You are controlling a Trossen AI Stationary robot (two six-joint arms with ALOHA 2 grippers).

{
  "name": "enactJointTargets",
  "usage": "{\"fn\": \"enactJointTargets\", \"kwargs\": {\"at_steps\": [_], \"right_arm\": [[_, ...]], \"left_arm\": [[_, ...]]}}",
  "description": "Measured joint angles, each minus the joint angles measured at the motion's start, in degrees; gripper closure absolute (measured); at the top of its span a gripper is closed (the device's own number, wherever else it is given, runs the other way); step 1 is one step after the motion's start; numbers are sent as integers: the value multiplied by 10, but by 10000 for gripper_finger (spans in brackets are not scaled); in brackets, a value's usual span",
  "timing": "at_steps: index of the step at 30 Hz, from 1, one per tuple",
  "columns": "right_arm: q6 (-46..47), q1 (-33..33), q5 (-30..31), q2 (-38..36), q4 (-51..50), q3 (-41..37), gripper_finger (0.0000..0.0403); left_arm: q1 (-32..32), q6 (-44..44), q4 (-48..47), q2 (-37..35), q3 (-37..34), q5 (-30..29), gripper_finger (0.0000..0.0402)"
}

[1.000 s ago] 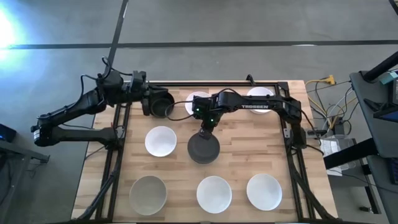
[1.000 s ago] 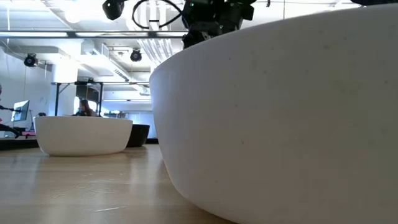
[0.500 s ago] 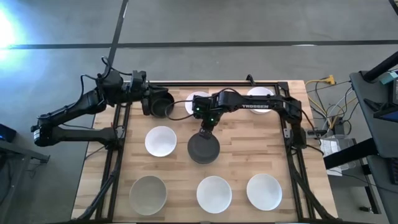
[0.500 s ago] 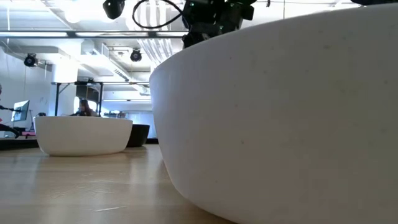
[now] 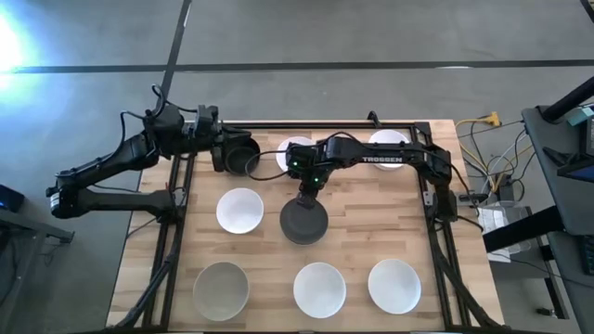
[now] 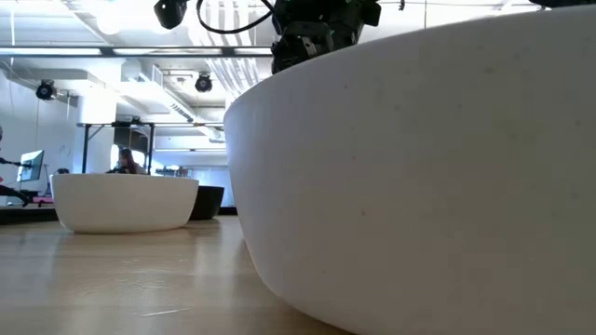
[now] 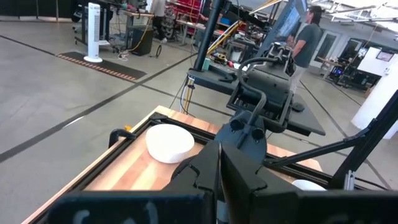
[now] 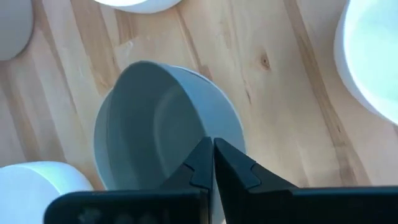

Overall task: Nest bowls inside each other
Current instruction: Stack the dark grey bowl on top of the gray bowl

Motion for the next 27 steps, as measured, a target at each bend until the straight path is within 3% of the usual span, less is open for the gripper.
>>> {"fn": "enactJointTargets", "kwargs": {"at_steps": [19, 27], "right_arm": [[-2, 3, 19, 45, -8, -16, 394], [0, 2, 28, -4, -6, -1, 394]], "left_arm": [[0, 0, -1, 5, 0, 0, 402], [0, 0, -1, 5, 0, 0, 402]]}}
